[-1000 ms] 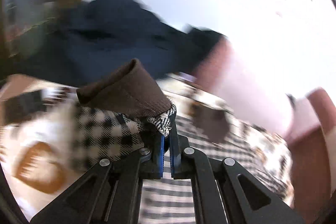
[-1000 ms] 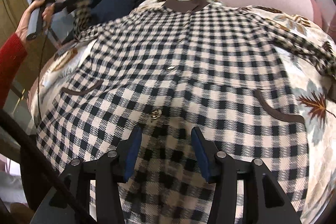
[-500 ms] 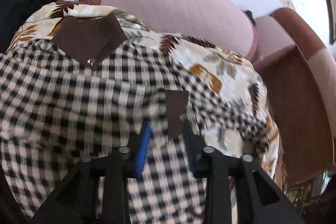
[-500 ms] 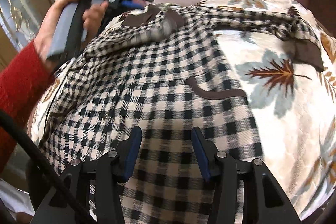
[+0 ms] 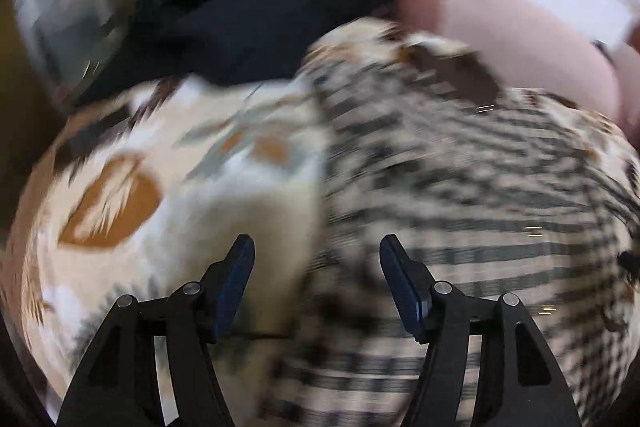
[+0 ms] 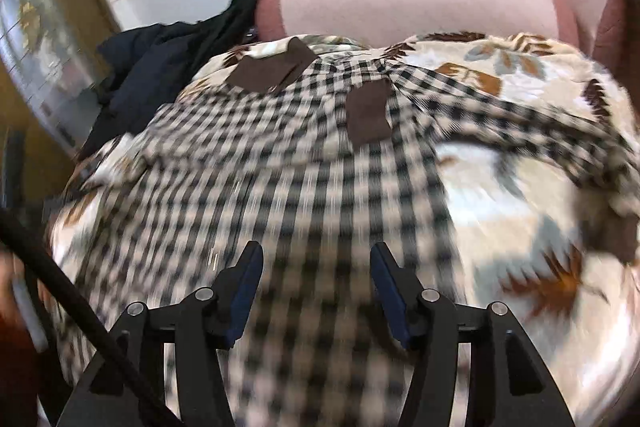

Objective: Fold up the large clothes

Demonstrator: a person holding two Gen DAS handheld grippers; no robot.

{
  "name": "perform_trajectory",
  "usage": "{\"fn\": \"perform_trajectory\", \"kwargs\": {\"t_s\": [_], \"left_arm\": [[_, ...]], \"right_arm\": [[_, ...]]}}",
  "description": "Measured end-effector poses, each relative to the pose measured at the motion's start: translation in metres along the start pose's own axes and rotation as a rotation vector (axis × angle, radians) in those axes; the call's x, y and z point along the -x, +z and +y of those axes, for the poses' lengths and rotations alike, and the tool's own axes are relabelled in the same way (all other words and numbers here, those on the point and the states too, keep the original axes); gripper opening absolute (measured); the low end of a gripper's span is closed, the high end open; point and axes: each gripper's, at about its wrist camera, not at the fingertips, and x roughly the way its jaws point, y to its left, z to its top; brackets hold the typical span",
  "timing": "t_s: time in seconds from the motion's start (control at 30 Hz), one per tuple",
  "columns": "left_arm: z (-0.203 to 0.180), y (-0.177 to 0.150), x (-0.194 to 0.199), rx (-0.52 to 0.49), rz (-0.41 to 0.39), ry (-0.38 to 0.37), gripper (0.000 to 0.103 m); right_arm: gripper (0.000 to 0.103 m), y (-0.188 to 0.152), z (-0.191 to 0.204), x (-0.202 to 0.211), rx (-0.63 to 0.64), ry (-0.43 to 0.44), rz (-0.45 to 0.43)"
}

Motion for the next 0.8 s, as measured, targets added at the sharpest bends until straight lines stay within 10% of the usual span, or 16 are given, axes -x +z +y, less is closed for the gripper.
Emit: {"fn": "perform_trajectory", "kwargs": {"t_s": [0.23, 0.3, 0.33, 0.47, 0.6, 0.8], "left_arm": [[0.037, -0.005, -0.01, 0.068, 0.039, -0.12, 0.064], [0.023, -0.007, -0.019, 0.041, 0.071, -0.131, 0.045], [0.019, -0.009, -0.022, 0.026, 0.097, -0.138, 0.03], [0.01, -0.021, -0.024, -0.023, 0.115, -0.107, 0.027], [0.016, -0.024, -0.012, -0.011, 0.114, -0.129, 0.026], [0.037, -0.02, 0.008, 0.107, 0.104, -0.28, 0.026]], "right_arm": [[0.06, 0.066, -0.021, -0.098, -0.266, -0.036, 0.073], [0.014, 0.077, -0.022, -0.104, -0.269, -0.041, 0.076], [0.014, 0.082, -0.023, -0.1, -0.274, -0.044, 0.052], [0.015, 0.093, -0.025, -0.093, -0.184, -0.237, 0.016], [0.04, 0.085, -0.01, -0.086, -0.046, -0.339, 0.029], [0.053, 0.066, 0.043, -0.037, 0.024, -0.278, -0.12]]}}
